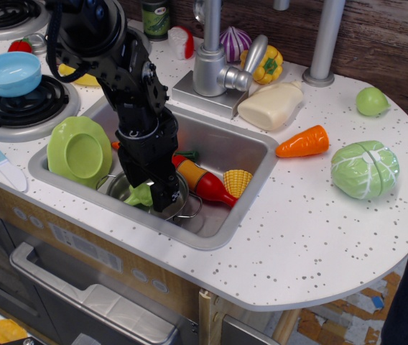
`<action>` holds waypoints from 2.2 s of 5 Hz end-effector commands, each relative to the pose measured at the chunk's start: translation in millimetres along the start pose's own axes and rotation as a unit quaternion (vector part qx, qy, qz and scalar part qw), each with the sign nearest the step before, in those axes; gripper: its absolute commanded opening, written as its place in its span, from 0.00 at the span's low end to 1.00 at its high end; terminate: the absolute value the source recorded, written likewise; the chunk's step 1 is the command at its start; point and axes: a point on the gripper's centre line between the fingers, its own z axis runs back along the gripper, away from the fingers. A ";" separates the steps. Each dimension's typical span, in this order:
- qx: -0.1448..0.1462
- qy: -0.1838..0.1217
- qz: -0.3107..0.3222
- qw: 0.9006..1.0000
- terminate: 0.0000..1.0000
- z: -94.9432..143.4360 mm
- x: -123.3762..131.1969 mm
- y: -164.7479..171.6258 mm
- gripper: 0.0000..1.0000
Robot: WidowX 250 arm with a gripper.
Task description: Take broccoli out of pan
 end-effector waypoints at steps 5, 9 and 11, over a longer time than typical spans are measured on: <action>0.016 -0.039 0.003 0.999 0.00 -26.0 1.5 16.4 0.00; 0.013 -0.028 -0.010 0.999 0.00 99.3 53.0 -52.2 0.00; 0.016 -0.003 -0.014 1.000 0.00 115.5 77.4 -125.7 0.00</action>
